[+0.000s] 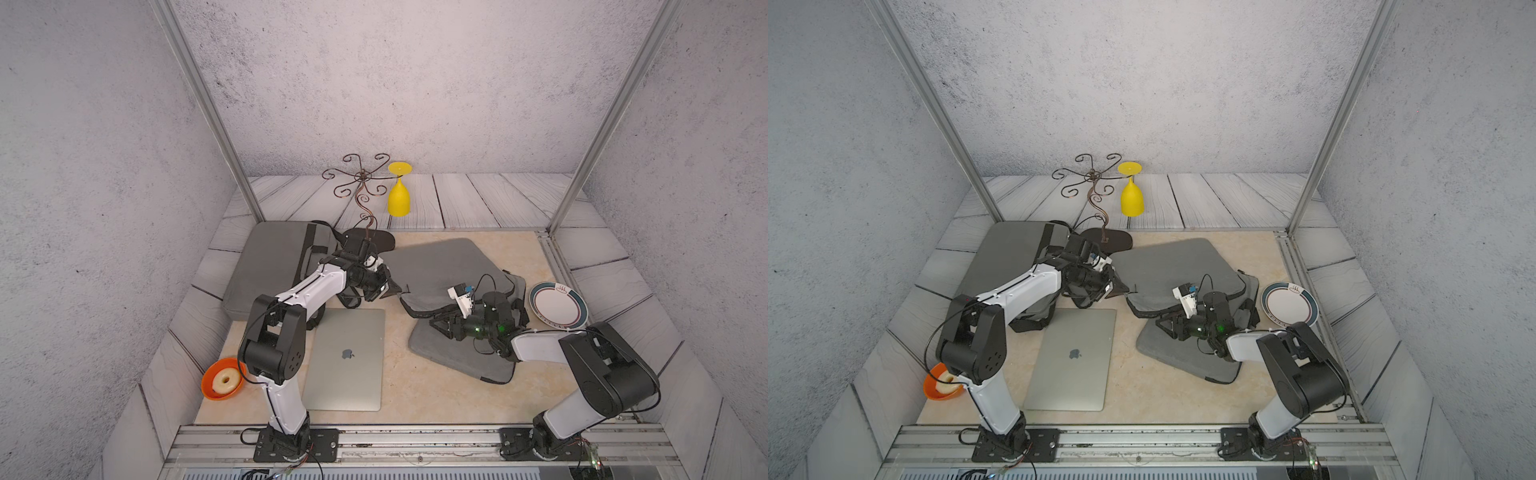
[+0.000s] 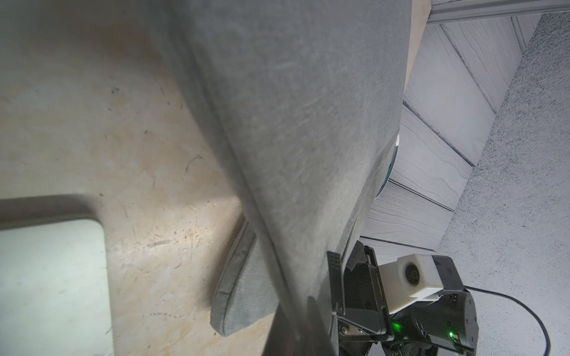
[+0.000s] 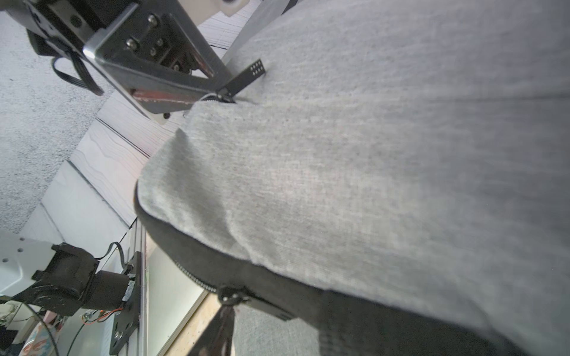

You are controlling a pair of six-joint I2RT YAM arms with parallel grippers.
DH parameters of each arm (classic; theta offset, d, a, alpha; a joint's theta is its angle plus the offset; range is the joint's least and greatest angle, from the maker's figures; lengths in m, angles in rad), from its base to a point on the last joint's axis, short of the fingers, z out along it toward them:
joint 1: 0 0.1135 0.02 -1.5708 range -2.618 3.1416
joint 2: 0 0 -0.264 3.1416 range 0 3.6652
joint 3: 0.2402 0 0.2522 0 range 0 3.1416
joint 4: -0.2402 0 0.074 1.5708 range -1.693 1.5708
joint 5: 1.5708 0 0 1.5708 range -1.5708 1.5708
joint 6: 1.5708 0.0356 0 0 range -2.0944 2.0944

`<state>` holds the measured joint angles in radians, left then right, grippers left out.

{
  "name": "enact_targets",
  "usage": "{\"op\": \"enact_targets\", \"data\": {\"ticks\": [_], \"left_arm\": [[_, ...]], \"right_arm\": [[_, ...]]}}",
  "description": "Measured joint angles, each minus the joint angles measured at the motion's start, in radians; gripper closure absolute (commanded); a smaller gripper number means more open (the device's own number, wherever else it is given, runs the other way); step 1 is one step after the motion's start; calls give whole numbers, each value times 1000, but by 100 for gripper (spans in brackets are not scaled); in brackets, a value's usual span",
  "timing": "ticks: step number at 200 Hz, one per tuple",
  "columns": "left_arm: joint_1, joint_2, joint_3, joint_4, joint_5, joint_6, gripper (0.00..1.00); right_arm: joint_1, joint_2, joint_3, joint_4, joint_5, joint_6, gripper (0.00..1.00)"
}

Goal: Open the zippered laptop bag and take out the laptop
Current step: Unzip the zipper on the zippered laptop bag.

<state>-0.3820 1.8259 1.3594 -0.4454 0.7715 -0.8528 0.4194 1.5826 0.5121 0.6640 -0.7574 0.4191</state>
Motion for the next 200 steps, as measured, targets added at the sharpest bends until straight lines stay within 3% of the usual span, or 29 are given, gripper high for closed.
{"op": "enact_targets", "data": {"ticks": [53,118,200], "left_arm": [[0,10,6,-2,1,0,100],[0,10,7,-3,3,1,100],[0,12,13,-15,2,14,100]], "right_arm": [[-2,50,7,105,-77,74,62],[-4,58,-6,186,-100,134,78],[-5,44,-40,199,-104,131,86]]}}
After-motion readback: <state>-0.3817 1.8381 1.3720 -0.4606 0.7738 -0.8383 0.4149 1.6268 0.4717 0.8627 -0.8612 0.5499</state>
